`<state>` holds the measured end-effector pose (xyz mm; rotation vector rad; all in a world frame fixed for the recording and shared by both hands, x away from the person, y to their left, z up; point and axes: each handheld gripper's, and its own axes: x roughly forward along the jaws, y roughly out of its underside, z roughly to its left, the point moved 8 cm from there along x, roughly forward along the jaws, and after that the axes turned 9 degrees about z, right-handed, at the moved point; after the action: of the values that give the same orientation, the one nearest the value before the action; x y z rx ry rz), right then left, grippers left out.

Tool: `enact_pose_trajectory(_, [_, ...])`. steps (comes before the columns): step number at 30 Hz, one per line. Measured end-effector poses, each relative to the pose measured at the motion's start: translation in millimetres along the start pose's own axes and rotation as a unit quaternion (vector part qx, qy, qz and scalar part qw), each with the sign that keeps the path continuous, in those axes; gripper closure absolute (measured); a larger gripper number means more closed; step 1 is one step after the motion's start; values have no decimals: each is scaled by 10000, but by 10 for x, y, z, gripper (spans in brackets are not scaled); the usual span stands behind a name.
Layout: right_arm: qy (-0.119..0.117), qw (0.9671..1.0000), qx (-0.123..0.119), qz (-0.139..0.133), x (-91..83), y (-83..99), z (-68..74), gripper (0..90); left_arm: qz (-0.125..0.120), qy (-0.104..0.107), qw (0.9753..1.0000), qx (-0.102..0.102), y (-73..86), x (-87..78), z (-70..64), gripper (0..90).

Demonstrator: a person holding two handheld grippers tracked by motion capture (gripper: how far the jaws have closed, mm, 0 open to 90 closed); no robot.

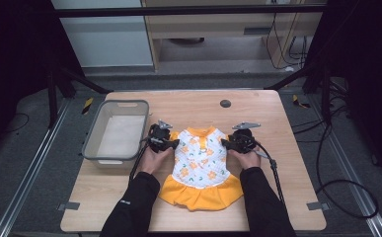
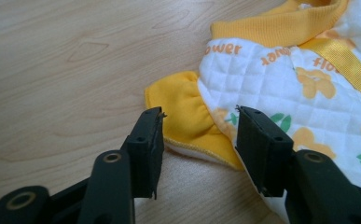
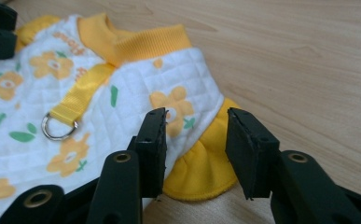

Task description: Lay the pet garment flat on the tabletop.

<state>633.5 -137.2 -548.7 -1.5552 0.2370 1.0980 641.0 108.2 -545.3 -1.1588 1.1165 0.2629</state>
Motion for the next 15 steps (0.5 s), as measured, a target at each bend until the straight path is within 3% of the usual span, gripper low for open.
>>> enact_pose_trajectory(2, [-3,10000,33,46,49,29,5,623,45,32,9999,-111,29,15,4,604])
enact_pose_trajectory(3, [-24,10000,65,27,56,31,6,675,89,20,9999,-124,51,30,-1,684])
enact_pose_trajectory(6, [-79,9999,82,22,82,27,51,799,10,17,10000,-96,70,32,-30,802])
enact_pose_trajectory(9, [-63,10000,10,14,96,16,90,844,79,-7,9999,-82,69,29,-54,880])
enact_pose_trajectory(12, [-31,9999,-67,-67,103,-19,113,865,156,-240,9996,37,42,27,-42,900])
enact_pose_trajectory(15, [65,9990,-109,-419,85,-90,100,863,-94,-419,9991,-14,-47,-35,44,900])
